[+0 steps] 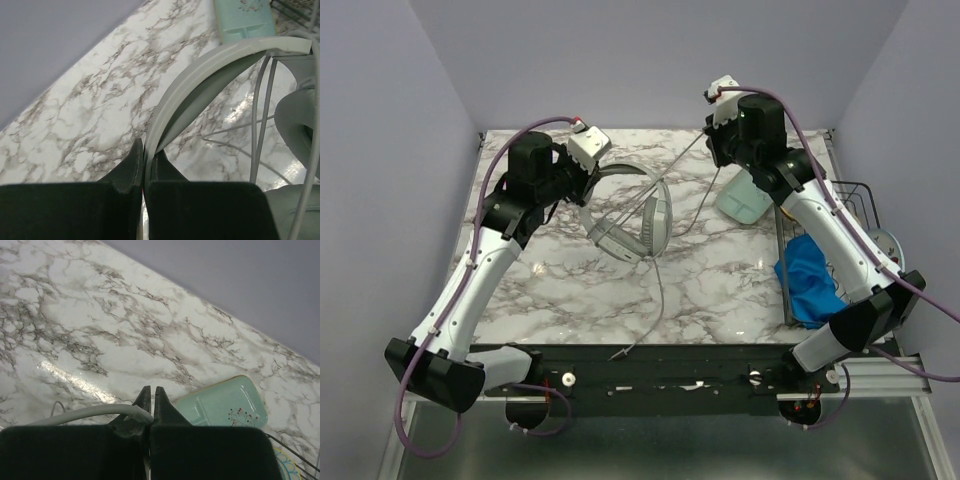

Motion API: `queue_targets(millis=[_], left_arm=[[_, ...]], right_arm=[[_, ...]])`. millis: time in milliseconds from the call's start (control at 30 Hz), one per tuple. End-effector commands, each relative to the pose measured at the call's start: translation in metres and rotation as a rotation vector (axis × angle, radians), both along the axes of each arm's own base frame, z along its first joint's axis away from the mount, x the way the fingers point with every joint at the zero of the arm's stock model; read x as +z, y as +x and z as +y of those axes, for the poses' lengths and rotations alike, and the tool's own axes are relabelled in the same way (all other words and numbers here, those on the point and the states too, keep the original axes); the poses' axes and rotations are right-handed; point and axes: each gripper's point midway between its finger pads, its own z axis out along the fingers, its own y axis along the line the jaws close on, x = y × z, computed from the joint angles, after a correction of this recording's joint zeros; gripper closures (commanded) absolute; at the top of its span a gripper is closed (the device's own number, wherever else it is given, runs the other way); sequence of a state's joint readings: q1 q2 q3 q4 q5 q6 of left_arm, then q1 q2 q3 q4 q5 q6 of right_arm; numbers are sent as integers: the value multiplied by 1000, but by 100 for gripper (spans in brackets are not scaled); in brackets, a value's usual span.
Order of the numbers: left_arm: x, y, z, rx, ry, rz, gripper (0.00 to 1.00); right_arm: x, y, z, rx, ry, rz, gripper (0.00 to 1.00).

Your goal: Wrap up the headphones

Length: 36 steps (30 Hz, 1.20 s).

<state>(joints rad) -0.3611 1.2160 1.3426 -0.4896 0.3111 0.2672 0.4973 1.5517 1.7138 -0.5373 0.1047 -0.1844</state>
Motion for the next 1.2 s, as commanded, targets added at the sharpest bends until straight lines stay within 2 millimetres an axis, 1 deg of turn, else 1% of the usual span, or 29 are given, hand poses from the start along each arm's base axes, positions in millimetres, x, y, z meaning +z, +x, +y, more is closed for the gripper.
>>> queue_targets(millis=[0, 33, 100, 200, 267, 300, 333, 367, 400, 433, 467, 500, 533, 567, 600, 633, 667, 700, 767, 800, 867, 900, 967, 1000, 1033, 1067, 1100, 1133, 1167], left_arm=[[23, -48, -25, -152, -167, 139, 100], [27, -50, -26, -160, -183, 142, 100], [39, -55, -32, -186, -224, 149, 100], [59, -62, -38, -203, -294, 168, 100], [72, -70, -43, -215, -359, 209, 100], [88, -73, -43, -220, -388, 188, 100], [96, -73, -42, -206, -406, 179, 100], [106, -73, -42, -187, -437, 185, 100], [123, -73, -39, -172, -459, 155, 100], [132, -70, -36, -145, -471, 139, 100], [139, -63, -30, -89, -484, 123, 100], [154, -60, -27, -65, -494, 86, 100], [162, -58, -23, -45, -500, 62, 100], [169, -51, -17, 2, -507, 35, 100], [183, -50, -16, 13, -529, 10, 100], [190, -49, -14, 24, -539, -5, 100], [196, -47, -13, 34, -553, -14, 100], [210, -45, -11, 48, -578, -36, 100], [225, -44, -8, 63, -603, -58, 100], [237, -42, -5, 82, -618, -85, 100], [248, -40, 1, 113, -636, -107, 100], [261, -40, 4, 123, -650, -137, 100], [271, -36, 13, 177, -670, -163, 100], [281, -38, 17, 186, -683, -188, 100], [285, -37, 20, 205, -691, -198, 100], [289, -38, 22, 214, -705, -205, 100], [297, -39, 24, 218, -720, -221, 100], [300, -39, 26, 229, -729, -224, 100], [304, -38, 30, 252, -742, -235, 100]], right_arm=[[1, -1, -8, 27, 8, -4, 99], [-8, -2, -6, 40, 14, 16, 99], [-4, -9, 11, 124, 78, 8, 99], [-9, -20, 34, 251, 146, 9, 99], [-12, -26, 48, 327, 199, 14, 96], [-11, -30, 53, 358, 216, 14, 95], [-11, -33, 58, 385, 236, 17, 94], [-3, -38, 69, 436, 297, 8, 93], [-9, -42, 74, 465, 323, 22, 92], [-9, -45, 80, 495, 353, 25, 87], [2, -51, 91, 551, 425, 17, 84], [1, -54, 96, 575, 454, 26, 80], [0, -56, 100, 587, 478, 46, 75], [6, -56, 112, 628, 519, 33, 74], [6, -57, 118, 646, 532, 39, 72], [6, -57, 125, 659, 545, 42, 70], [-1, -56, 138, 677, 564, 64, 68], [-3, -55, 146, 683, 570, 74, 68], [-6, -49, 159, 676, 590, 90, 67], [-18, -46, 170, 673, 591, 121, 66], [-23, -41, 182, 660, 612, 141, 64], [-39, -33, 186, 645, 613, 172, 64], [-50, -24, 191, 614, 623, 197, 64], [-54, -18, 193, 604, 623, 202, 64], [-70, -11, 197, 583, 618, 232, 65], [-81, -8, 199, 570, 612, 255, 65], [-84, -5, 201, 567, 611, 262, 65], [-99, -2, 204, 559, 604, 294, 64], [-107, -1, 205, 548, 598, 309, 65]])
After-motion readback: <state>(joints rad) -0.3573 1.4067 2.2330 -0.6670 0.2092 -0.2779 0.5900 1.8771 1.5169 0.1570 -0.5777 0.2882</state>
